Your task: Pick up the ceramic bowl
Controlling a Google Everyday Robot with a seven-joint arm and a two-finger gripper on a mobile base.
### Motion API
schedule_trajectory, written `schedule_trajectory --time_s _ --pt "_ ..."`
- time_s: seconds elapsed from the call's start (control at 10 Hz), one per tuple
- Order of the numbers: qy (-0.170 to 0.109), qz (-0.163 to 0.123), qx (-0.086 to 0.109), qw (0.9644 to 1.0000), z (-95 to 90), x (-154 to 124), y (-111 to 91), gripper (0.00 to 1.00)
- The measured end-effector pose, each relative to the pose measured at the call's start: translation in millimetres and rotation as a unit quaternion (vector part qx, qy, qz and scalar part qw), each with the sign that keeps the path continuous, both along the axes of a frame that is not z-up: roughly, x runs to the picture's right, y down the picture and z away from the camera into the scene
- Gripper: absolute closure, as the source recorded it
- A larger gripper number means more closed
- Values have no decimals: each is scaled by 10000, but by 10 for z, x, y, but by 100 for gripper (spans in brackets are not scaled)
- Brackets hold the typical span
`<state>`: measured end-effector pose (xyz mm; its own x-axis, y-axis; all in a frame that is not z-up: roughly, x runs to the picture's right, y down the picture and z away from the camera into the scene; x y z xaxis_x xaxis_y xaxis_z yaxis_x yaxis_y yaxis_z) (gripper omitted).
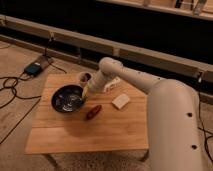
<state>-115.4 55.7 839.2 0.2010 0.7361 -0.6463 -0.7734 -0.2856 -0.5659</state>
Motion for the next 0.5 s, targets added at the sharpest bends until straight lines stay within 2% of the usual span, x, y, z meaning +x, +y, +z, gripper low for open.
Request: schedule_trajectory --time_s 0.5 --pt "-9 0 15 10000 -5 -3 -8 100"
